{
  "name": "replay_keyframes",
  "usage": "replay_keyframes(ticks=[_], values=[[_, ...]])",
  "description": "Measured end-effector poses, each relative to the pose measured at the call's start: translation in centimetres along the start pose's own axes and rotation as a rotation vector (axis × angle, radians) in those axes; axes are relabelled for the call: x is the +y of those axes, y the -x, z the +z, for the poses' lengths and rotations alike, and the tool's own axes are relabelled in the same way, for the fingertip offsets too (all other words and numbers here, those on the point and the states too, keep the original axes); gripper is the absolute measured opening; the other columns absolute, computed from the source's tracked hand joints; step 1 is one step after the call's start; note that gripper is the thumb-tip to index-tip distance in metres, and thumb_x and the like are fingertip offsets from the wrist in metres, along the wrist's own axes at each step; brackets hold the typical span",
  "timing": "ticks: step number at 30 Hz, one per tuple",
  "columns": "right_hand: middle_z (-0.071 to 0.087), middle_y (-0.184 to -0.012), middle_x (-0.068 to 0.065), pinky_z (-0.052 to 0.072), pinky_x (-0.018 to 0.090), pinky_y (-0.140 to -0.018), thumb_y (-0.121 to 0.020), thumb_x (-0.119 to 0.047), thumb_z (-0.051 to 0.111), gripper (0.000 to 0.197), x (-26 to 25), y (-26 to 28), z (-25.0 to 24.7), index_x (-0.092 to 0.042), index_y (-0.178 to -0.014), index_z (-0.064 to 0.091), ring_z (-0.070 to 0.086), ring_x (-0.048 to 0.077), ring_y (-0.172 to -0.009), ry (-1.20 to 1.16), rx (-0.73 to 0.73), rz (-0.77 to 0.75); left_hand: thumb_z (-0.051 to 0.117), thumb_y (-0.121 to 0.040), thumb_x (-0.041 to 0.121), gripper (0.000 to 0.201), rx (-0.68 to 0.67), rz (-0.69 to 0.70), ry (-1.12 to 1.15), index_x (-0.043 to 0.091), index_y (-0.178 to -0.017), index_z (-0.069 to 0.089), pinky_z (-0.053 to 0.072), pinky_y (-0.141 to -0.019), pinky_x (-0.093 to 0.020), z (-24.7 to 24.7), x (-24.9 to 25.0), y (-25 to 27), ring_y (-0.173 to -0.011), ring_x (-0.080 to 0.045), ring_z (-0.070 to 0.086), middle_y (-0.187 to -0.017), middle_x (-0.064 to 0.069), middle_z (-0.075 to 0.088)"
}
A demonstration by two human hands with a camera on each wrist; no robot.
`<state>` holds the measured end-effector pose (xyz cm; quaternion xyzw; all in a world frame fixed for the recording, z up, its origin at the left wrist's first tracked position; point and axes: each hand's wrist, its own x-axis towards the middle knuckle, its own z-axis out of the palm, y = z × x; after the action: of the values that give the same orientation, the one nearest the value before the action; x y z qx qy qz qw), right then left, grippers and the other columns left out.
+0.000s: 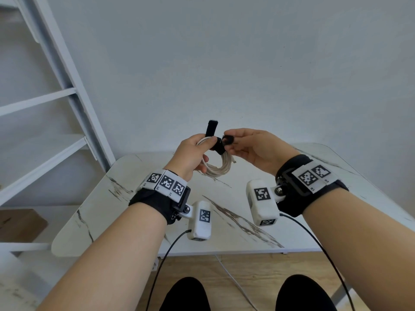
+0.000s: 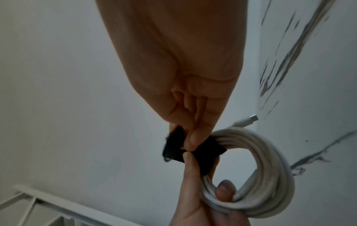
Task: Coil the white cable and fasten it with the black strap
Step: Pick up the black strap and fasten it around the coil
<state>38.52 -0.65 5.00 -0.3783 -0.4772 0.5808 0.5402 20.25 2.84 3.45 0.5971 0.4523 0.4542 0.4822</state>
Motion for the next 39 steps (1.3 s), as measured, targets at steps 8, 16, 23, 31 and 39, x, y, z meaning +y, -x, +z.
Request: replay_keyframes(ticks=[8,16,23,31,39], values=[[0.071,-0.082,0.008,0.056,0.022,-0.066,-0.090,-0.002,0.064,0.007,-0.2,-0.1,-0.4,-0.004,-0.092,0.070,0.066,0.015,-0.069,0.054,0.115,-0.067,0.061,-0.094,0.027,0.031,-0.101,-0.022,0.028,0.019,-0.124,0.063,0.039,-0.036,-0.022,-0.2,0.4,0.3,-0.060,-0.014,0.050,-0.115,-0.005,0.062],[0.068,-0.084,0.009,0.050,0.024,-0.064,-0.090,-0.009,0.065,0.006,0.0,-0.8,-0.4,-0.006,-0.092,0.070,0.060,0.017,-0.072,0.251,0.285,-0.124,0.059,-0.095,0.025,0.030,-0.228,0.001,0.017,0.020,-0.125,0.063,0.034,-0.035,-0.021,0.1,1.0,0.8,-0.059,-0.012,0.049,-0.119,-0.003,0.062],[0.062,-0.068,0.011,0.044,0.023,-0.051,-0.084,-0.002,0.068,0.006,0.8,-1.1,0.1,-0.004,-0.083,0.062,0.054,0.015,-0.055,0.315,0.329,-0.020,0.062,-0.093,0.024,0.031,-0.213,0.022,0.008,0.019,-0.123,0.059,0.034,-0.033,-0.021,0.3,0.9,1.0,-0.057,-0.011,0.050,-0.109,-0.005,0.064],[0.067,-0.074,0.011,0.050,0.025,-0.057,-0.087,-0.008,0.069,0.008,1.2,-1.1,-0.1,-0.007,-0.086,0.061,0.059,0.016,-0.060,0.372,0.281,0.019,0.065,-0.091,0.024,0.032,-0.176,-0.006,0.017,0.008,-0.118,0.057,0.034,-0.033,-0.021,0.5,0.4,0.9,-0.056,-0.011,0.050,-0.106,-0.008,0.062],[0.069,-0.083,0.017,0.053,0.024,-0.065,-0.096,-0.012,0.057,0.026,0.8,-0.6,-0.9,0.010,-0.102,0.069,0.062,0.019,-0.070,0.329,0.136,0.025,0.066,-0.090,0.027,0.035,-0.137,-0.044,0.048,0.005,-0.115,0.054,0.033,-0.032,-0.021,0.2,0.6,0.7,-0.054,-0.009,0.050,-0.100,-0.007,0.059]])
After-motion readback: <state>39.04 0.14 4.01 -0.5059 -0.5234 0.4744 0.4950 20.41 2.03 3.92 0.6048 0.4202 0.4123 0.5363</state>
